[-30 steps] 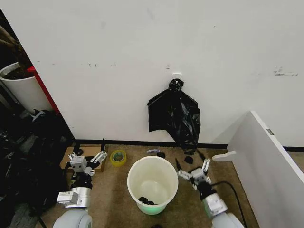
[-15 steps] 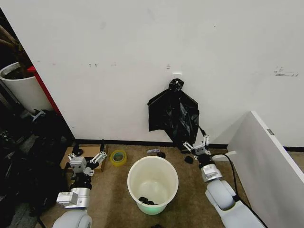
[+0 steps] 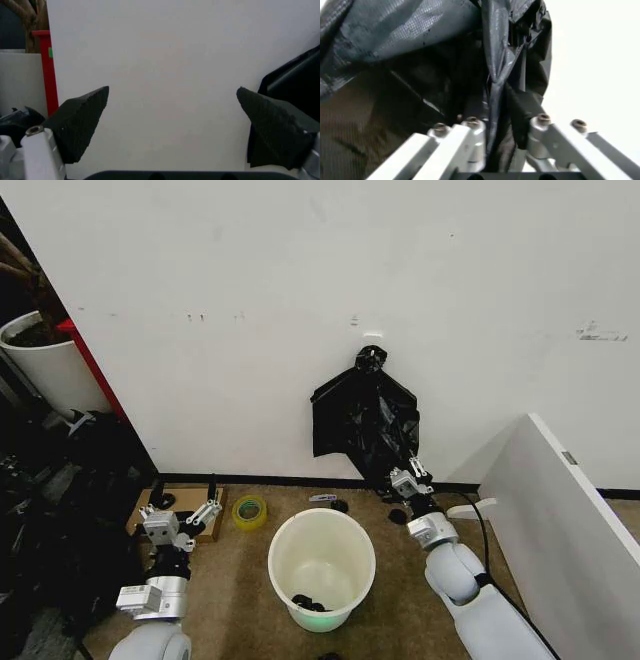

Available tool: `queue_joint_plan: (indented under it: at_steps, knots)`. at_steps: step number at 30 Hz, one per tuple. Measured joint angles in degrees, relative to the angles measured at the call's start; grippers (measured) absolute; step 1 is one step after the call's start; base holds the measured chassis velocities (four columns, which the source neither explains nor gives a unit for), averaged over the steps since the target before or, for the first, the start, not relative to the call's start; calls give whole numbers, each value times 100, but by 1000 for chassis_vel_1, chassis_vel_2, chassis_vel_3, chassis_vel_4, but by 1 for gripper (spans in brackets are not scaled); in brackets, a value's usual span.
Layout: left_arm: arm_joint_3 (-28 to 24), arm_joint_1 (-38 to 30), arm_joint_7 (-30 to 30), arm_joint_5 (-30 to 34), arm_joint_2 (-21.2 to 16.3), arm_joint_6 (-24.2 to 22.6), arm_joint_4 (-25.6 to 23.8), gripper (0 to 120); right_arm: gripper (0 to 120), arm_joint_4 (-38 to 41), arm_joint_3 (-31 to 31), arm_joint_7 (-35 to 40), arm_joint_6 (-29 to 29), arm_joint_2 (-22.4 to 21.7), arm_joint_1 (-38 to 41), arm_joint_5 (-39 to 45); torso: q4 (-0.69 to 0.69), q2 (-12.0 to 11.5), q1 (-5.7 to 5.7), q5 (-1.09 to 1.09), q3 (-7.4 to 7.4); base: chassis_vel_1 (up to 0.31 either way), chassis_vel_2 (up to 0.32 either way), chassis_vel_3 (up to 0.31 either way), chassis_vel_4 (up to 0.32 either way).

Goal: Place the garbage bag over the trash bin.

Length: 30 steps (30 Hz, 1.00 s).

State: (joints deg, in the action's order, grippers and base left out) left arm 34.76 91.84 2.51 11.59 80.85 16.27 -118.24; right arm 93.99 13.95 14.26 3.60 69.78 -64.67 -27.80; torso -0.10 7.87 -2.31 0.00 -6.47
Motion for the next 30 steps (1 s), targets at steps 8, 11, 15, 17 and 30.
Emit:
queue_joint_plan:
  at_steps: [8,11,15,17,30]
  knots:
    - [-53,-91,-6,10,-130,4,78,100,0,401,-32,233,250,51,-205,699,0,0,1,0,0,0,0,0,0]
    - [-159,-242,-93,22,-362,95,139,100,0,793,-88,269,369,60,-328,1544,1,0,1,-1,0,0,0,0,0]
    - [-348,-676,-420,220,-935,389,334,100,0,1278,-181,101,570,7,-411,2754,1,0,1,-3,0,0,0,0,0]
    - [-565,-1047,-756,511,-1379,617,536,100,0,1483,-230,-25,645,-33,-429,3377,1,0,1,0,0,0,0,0,0]
    - [-3061,-4510,-2427,1042,-2553,1085,2747,100,0,1518,-244,-727,1038,94,-374,4016,-1,0,0,0,-1,0,0,0,0]
